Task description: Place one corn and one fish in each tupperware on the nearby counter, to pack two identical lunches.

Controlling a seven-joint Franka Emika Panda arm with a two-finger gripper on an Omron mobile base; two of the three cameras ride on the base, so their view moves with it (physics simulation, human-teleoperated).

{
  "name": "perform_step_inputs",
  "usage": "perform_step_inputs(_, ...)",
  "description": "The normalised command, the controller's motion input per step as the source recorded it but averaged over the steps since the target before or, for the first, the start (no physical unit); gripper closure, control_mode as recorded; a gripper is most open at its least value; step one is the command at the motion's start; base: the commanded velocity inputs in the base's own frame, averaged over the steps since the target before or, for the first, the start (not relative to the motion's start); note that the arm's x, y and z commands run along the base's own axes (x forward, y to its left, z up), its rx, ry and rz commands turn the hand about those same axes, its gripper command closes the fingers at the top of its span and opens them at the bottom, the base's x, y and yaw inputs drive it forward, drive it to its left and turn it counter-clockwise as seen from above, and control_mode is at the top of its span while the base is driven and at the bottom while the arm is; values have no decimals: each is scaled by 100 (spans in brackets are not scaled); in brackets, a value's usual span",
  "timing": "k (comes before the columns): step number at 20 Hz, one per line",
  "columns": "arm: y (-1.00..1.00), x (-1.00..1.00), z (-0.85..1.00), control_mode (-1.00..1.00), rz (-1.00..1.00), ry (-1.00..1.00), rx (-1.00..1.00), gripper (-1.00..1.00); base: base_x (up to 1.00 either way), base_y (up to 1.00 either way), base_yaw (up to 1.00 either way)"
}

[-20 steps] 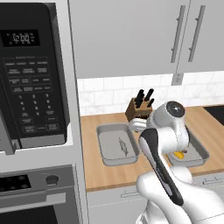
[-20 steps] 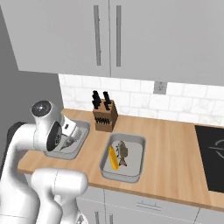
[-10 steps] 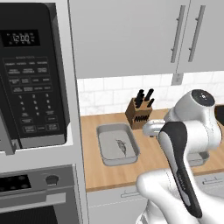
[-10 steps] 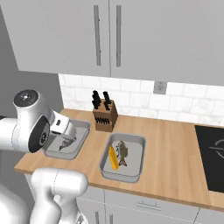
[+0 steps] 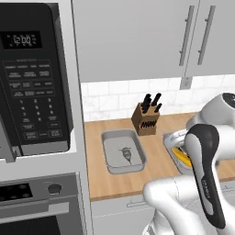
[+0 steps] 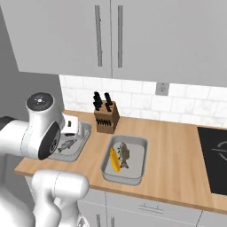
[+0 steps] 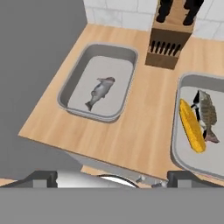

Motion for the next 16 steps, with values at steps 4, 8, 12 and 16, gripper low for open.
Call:
perform_step_inputs(4,0,-7,-5,100,1,-3,-1,-100,-28,5,2)
perform_step_inputs(8,0,0,0,100,0,0,0,-100,-88,32,0)
perform_step_inputs(12,0,0,0,100,0,0,0,-100,-100,49,0)
perform_step_inputs(16,0,0,0,100,0,0,0,-100,-99,64,-1)
